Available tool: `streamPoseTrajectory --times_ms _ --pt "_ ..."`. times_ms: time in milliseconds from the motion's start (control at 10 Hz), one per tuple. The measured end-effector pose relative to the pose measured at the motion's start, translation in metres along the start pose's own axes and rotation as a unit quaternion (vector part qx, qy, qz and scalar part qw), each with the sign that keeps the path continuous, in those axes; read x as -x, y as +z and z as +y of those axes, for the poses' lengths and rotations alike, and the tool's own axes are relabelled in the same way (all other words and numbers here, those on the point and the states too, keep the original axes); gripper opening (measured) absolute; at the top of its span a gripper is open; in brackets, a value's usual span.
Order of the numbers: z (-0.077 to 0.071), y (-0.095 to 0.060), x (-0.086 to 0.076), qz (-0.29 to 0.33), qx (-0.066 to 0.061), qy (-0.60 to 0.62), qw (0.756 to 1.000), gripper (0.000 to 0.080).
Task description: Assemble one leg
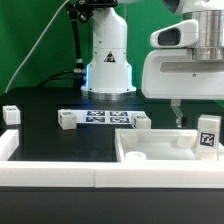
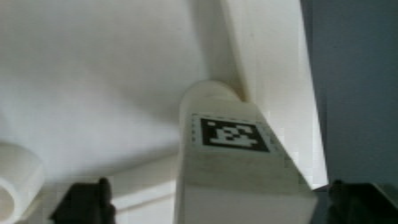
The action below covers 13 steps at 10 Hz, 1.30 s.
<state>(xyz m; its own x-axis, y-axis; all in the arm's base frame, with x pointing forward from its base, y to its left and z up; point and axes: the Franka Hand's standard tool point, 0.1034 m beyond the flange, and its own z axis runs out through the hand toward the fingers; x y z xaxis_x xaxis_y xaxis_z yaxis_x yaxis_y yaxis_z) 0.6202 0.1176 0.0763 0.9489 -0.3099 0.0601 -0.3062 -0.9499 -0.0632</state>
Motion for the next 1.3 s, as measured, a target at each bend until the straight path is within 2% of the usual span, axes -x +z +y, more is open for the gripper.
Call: streamPoseTrajectory --times_ms 200,500,700,1000,1100,1300 --pt "0.0002 0.0000 -0.0001 0.000 0.000 0.000 1.000 0.0288" --pt "0.0003 0.0000 -0.0002 0.000 0.000 0.013 1.000 0.0291" --pt "0.0004 0.0003 -0.0004 0.000 -0.004 0.114 0.993 0.0291" --pt "-0.0019 0.0005 0.0024 0.004 -0.001 0.305 0.952 0.0291" --pt "-0.0014 0.0006 0.0017 0.007 -0.005 0.363 0.932 0.0292" --pt "-0.0019 0.0011 0.0008 0.006 -0.022 0.487 0.873 0.0292"
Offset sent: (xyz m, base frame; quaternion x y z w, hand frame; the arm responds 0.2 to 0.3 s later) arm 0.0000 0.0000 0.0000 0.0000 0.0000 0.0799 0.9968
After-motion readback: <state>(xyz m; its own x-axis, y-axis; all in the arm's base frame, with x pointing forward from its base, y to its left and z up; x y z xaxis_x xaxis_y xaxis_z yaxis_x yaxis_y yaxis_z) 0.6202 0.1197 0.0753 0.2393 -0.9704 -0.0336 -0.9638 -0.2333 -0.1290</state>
